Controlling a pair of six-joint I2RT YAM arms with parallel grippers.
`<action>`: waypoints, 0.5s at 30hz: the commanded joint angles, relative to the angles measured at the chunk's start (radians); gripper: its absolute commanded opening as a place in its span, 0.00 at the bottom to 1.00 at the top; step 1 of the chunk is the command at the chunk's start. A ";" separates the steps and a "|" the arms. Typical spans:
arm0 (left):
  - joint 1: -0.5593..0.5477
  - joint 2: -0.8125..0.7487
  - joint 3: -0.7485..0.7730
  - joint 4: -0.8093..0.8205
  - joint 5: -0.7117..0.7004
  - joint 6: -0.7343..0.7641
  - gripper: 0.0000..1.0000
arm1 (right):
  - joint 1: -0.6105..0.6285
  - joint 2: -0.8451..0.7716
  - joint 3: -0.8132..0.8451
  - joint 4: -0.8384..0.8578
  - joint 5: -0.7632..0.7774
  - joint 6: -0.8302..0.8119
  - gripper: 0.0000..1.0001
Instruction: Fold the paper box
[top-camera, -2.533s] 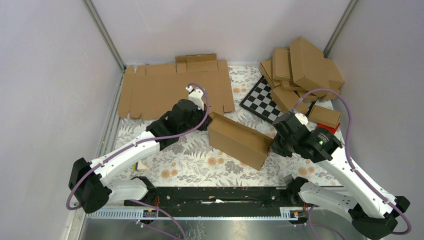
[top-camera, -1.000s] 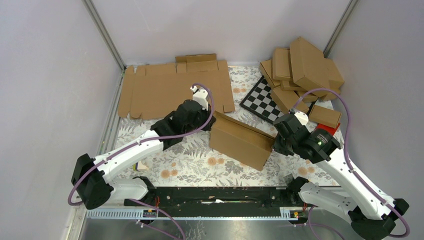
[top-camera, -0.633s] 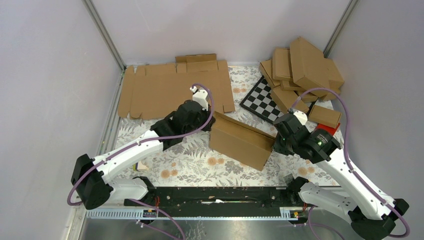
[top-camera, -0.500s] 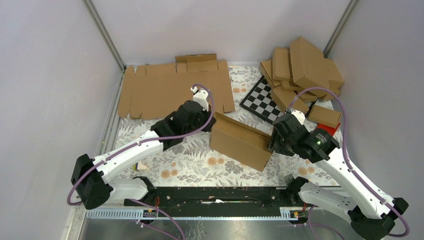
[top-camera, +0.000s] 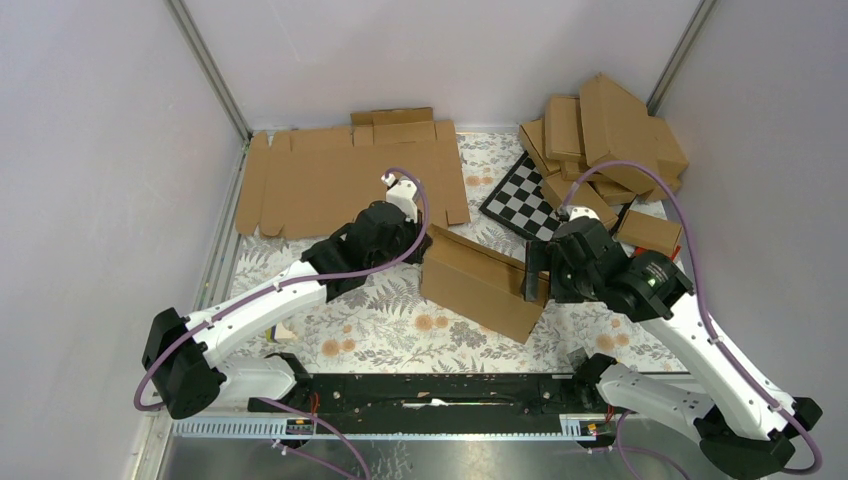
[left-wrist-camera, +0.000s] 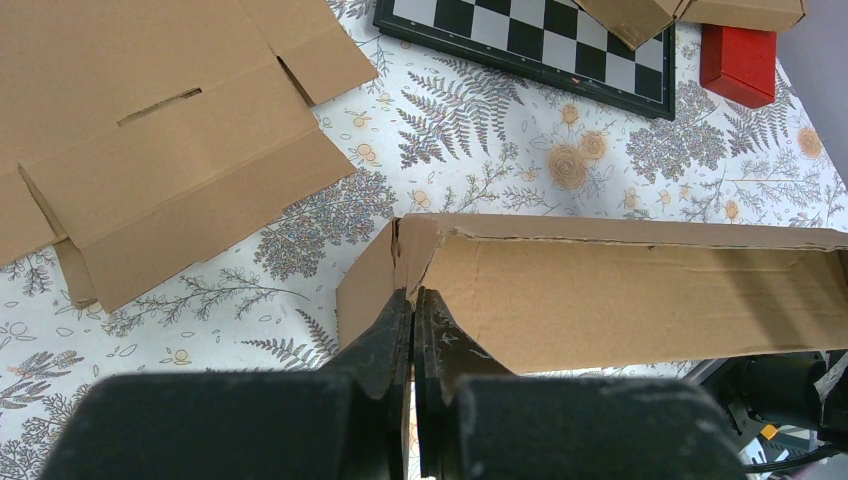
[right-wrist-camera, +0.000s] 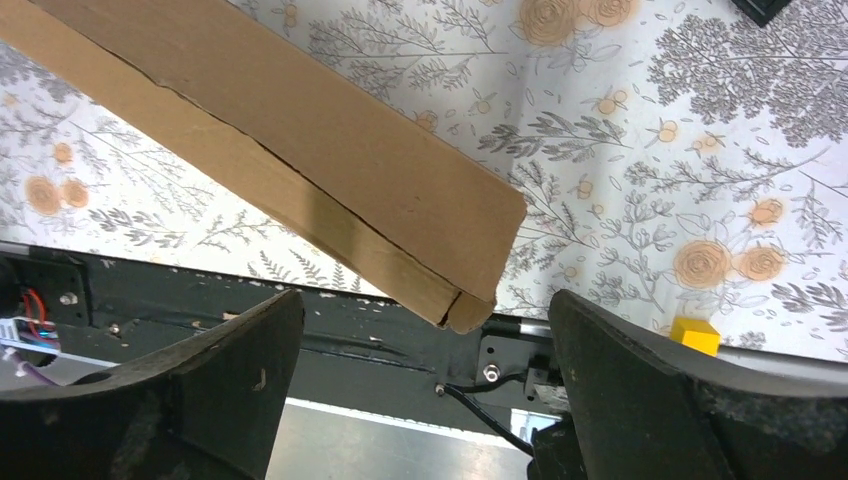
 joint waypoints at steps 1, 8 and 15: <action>-0.009 -0.011 0.018 -0.030 0.012 -0.003 0.00 | -0.003 0.028 0.055 -0.073 0.056 -0.032 1.00; -0.009 -0.015 0.012 -0.031 0.008 -0.002 0.00 | -0.003 0.043 0.123 -0.124 0.184 -0.023 1.00; -0.009 -0.016 0.011 -0.028 0.010 -0.003 0.00 | -0.002 0.022 0.106 -0.110 0.183 0.023 0.85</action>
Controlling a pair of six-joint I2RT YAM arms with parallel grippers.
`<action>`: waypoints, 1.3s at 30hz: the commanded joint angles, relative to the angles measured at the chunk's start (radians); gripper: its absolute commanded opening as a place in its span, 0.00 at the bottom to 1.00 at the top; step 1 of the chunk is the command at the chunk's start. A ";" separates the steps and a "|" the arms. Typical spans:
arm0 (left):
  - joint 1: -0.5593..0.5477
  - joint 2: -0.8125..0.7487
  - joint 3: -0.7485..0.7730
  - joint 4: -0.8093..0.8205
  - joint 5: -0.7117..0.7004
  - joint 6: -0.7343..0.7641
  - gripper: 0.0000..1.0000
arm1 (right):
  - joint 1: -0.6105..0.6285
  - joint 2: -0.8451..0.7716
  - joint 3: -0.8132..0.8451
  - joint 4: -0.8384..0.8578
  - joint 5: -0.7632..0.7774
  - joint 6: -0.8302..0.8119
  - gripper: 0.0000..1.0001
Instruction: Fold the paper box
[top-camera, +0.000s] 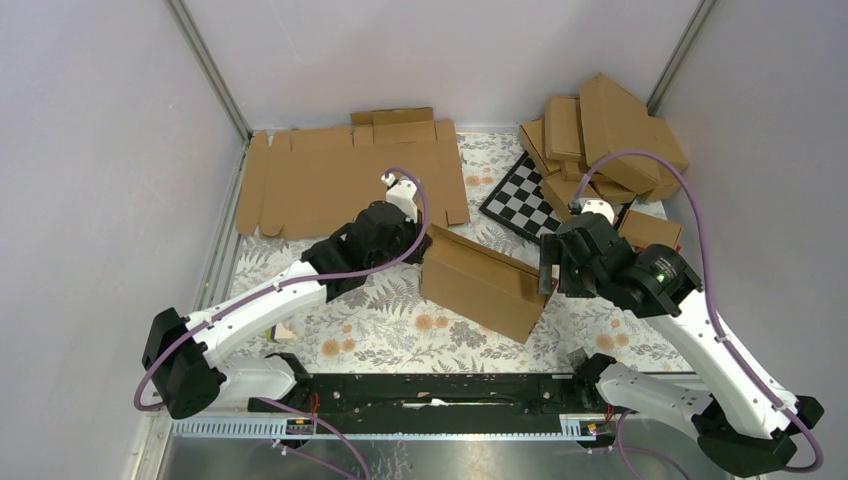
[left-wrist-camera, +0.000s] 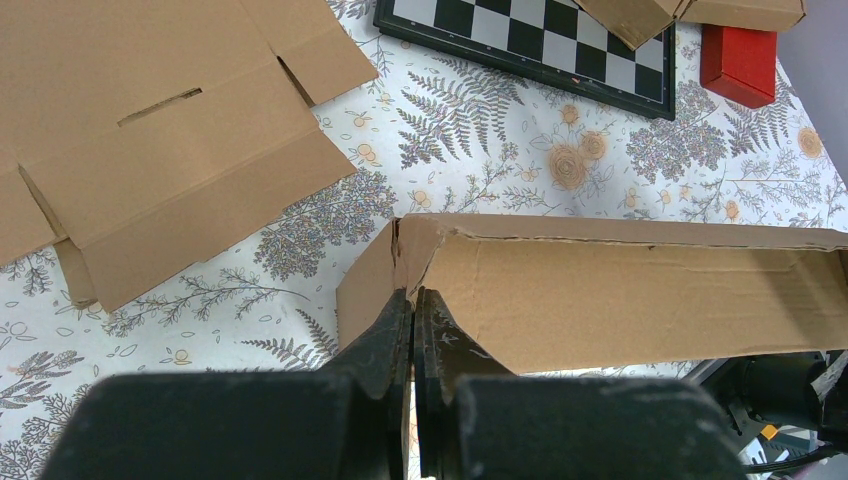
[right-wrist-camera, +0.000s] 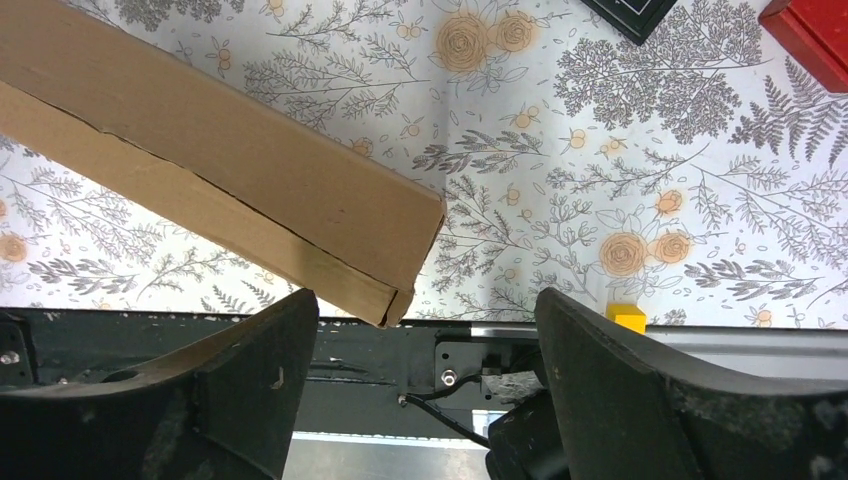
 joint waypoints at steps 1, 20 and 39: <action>-0.008 -0.018 0.011 -0.028 0.009 -0.002 0.00 | -0.003 -0.023 0.005 -0.003 0.033 0.036 0.82; -0.009 -0.029 0.003 -0.028 0.011 -0.004 0.00 | -0.002 -0.040 -0.092 0.083 -0.025 0.113 0.32; -0.009 -0.038 -0.003 -0.029 0.021 -0.010 0.00 | -0.003 -0.098 -0.234 0.107 -0.099 0.186 0.02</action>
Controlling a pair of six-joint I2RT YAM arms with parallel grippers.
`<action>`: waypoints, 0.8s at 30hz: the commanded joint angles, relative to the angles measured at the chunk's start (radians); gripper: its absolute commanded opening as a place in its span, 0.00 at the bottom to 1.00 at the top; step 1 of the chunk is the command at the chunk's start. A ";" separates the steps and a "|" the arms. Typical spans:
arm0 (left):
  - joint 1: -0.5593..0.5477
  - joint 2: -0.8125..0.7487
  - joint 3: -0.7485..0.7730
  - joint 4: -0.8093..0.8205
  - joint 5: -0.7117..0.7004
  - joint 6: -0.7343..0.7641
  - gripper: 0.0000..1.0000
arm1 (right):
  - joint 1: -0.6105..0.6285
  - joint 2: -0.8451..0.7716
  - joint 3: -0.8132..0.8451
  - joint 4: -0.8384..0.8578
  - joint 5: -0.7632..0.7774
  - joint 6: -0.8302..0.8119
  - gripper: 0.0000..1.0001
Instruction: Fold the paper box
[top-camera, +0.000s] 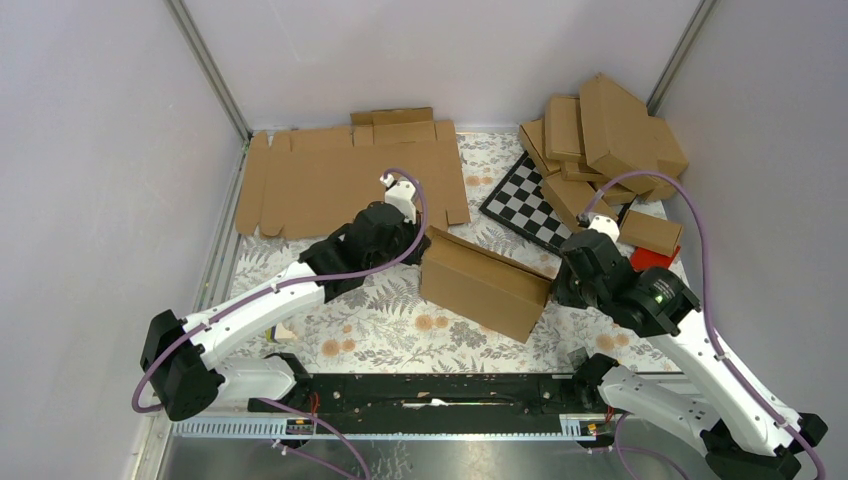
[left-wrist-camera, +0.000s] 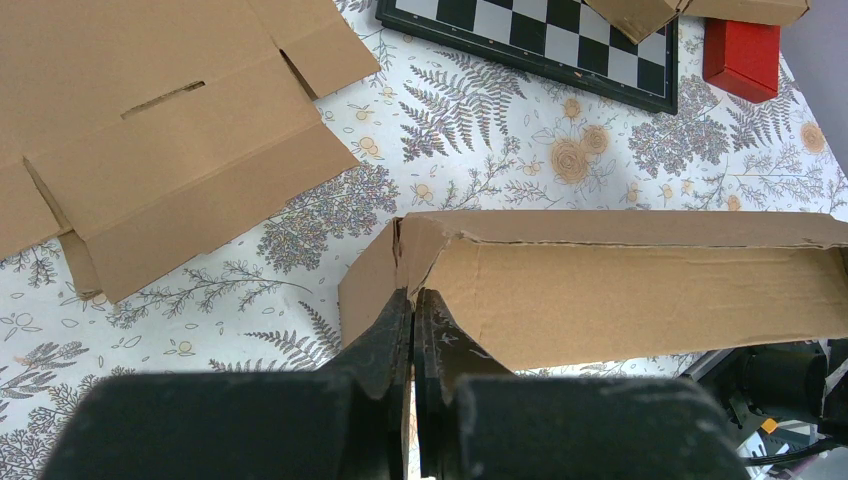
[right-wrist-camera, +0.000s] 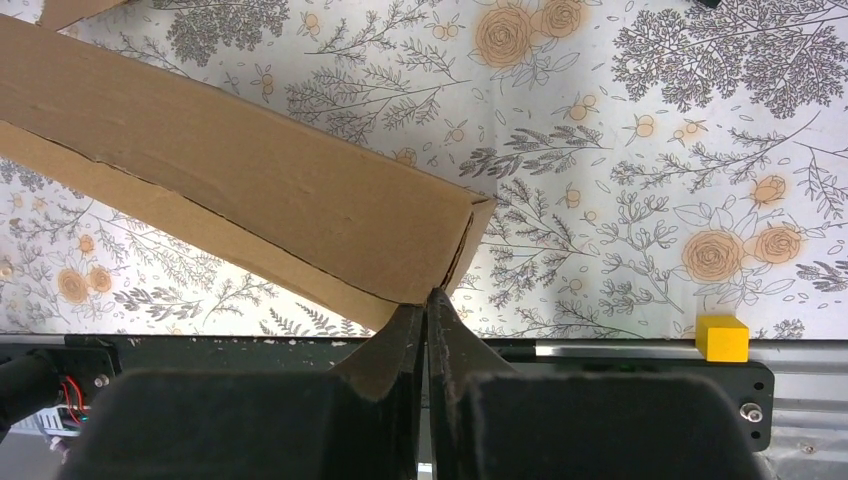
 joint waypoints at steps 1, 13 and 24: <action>-0.009 -0.026 -0.001 -0.010 0.024 -0.009 0.00 | -0.002 0.009 -0.053 -0.026 -0.063 0.036 0.02; -0.008 -0.025 0.046 -0.051 0.040 -0.044 0.02 | -0.001 -0.003 -0.046 0.012 -0.014 -0.078 0.01; 0.035 -0.058 0.036 -0.066 0.050 -0.070 0.21 | -0.003 0.011 -0.043 0.029 -0.005 -0.118 0.01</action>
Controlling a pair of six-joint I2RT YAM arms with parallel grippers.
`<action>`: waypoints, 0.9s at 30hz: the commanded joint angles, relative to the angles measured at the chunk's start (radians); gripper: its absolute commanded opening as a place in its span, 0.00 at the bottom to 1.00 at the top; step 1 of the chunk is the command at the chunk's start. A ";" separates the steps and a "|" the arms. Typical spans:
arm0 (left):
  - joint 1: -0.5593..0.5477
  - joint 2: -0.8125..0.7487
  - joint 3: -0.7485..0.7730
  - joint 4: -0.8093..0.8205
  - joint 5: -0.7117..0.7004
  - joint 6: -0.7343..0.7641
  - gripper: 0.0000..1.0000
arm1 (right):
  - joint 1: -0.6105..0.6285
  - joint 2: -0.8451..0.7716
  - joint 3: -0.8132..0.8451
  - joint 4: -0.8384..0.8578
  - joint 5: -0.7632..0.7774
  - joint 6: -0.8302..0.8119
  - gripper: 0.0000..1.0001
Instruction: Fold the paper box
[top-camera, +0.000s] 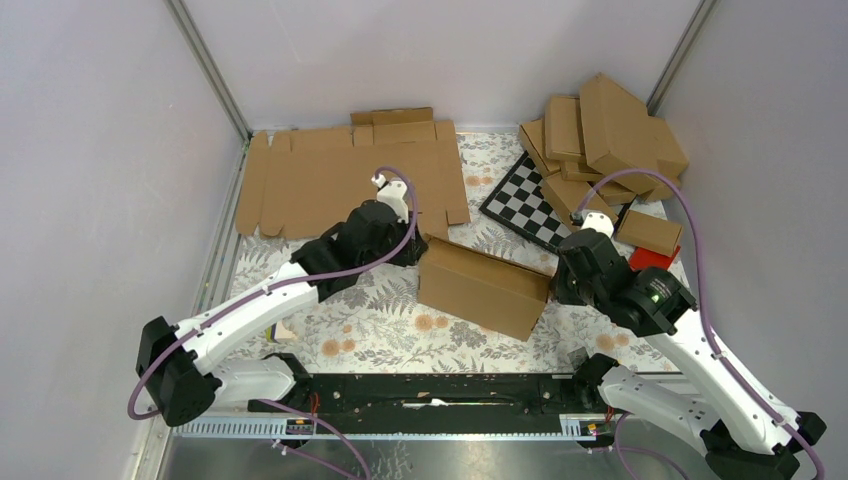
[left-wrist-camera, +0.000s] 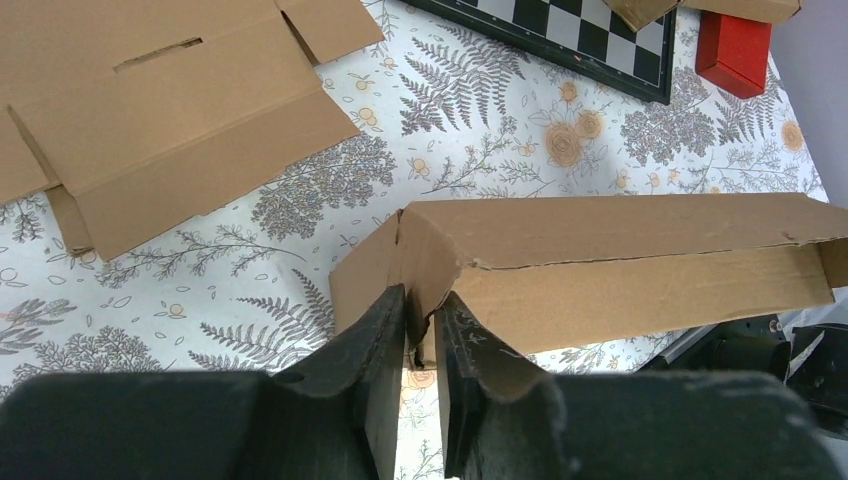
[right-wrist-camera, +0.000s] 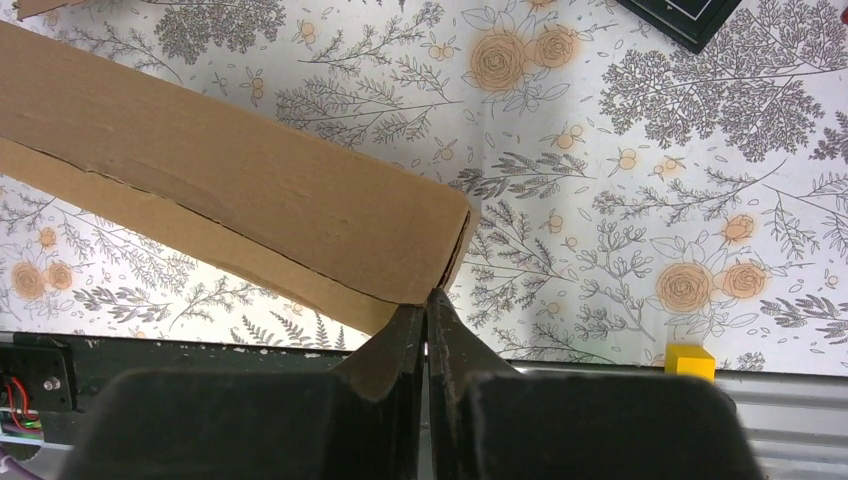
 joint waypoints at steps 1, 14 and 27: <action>0.015 -0.030 0.025 0.009 0.020 -0.009 0.20 | -0.002 0.018 -0.021 -0.014 -0.021 -0.023 0.01; 0.016 -0.006 0.039 -0.025 0.014 0.005 0.29 | -0.001 0.013 -0.022 -0.014 -0.027 -0.019 0.01; 0.030 -0.001 0.005 0.010 -0.030 0.011 0.17 | -0.001 0.002 -0.028 -0.015 -0.040 -0.010 0.00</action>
